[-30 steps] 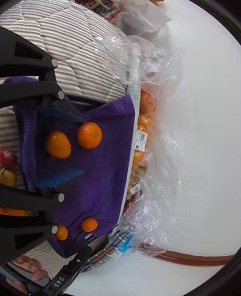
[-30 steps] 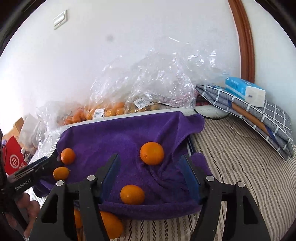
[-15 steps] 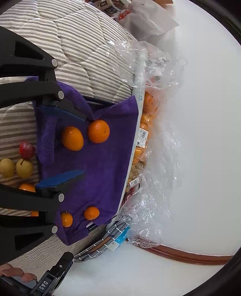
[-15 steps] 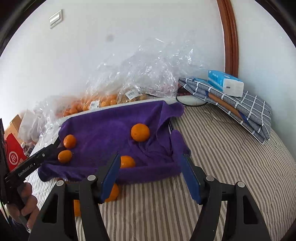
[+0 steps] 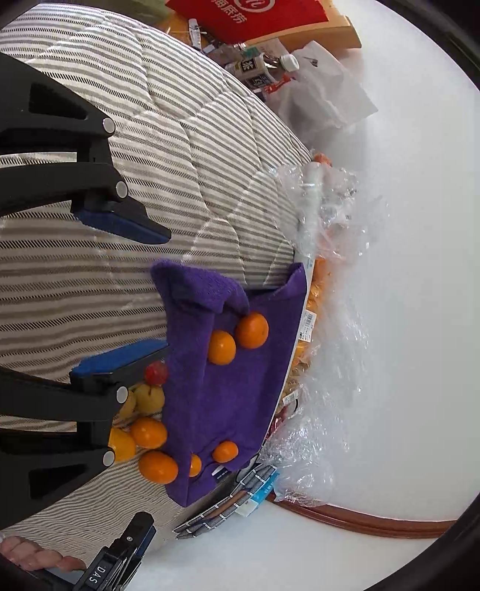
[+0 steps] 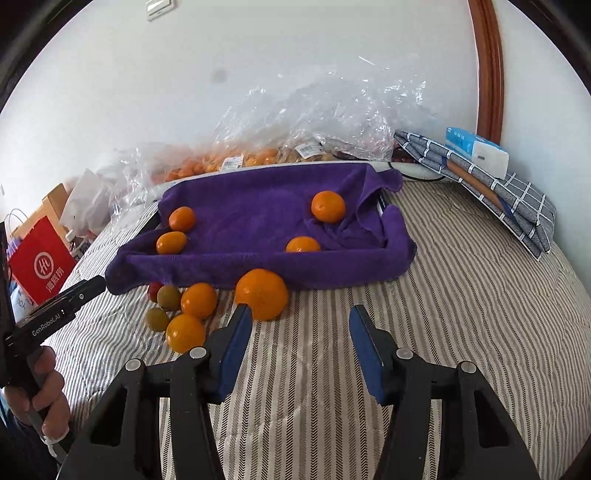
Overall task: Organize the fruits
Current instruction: 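Pull both tools back off the towel toward the fruit lying in front of it, then grasp a large orange with the right tool while the left tool grasps a red fruit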
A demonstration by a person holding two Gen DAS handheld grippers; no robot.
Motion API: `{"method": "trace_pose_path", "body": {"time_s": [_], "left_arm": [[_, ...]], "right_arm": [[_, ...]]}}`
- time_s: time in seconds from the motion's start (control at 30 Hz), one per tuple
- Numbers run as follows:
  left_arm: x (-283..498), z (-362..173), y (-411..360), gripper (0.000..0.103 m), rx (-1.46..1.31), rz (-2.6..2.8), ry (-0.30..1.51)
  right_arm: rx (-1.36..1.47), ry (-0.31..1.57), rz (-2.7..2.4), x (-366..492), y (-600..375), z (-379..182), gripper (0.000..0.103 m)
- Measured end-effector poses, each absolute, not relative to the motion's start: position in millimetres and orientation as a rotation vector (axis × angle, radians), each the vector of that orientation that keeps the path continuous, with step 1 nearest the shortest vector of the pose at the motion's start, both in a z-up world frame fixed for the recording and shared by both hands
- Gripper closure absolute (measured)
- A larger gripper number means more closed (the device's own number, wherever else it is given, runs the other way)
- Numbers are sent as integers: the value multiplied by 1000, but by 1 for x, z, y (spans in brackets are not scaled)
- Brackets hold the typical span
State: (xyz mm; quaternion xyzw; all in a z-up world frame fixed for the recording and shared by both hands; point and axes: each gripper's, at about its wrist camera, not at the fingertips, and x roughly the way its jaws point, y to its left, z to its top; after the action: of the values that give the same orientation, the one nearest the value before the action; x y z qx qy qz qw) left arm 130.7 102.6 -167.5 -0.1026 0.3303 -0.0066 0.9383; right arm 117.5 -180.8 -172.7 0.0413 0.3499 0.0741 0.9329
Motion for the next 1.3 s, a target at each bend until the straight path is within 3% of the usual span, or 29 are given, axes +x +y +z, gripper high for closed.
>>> {"method": "trace_pose_path", "body": {"time_s": [0.67, 0.73, 1.3], "left_arm": [[147, -183, 109, 52, -240, 0, 765], [148, -184, 107, 52, -237, -9, 771], [163, -183, 74, 52, -205, -144, 823]], "right_arm": [[110, 842, 253, 185, -152, -208, 50], [107, 849, 249, 189, -150, -211, 60], [97, 762, 211, 155, -190, -202, 60]]}}
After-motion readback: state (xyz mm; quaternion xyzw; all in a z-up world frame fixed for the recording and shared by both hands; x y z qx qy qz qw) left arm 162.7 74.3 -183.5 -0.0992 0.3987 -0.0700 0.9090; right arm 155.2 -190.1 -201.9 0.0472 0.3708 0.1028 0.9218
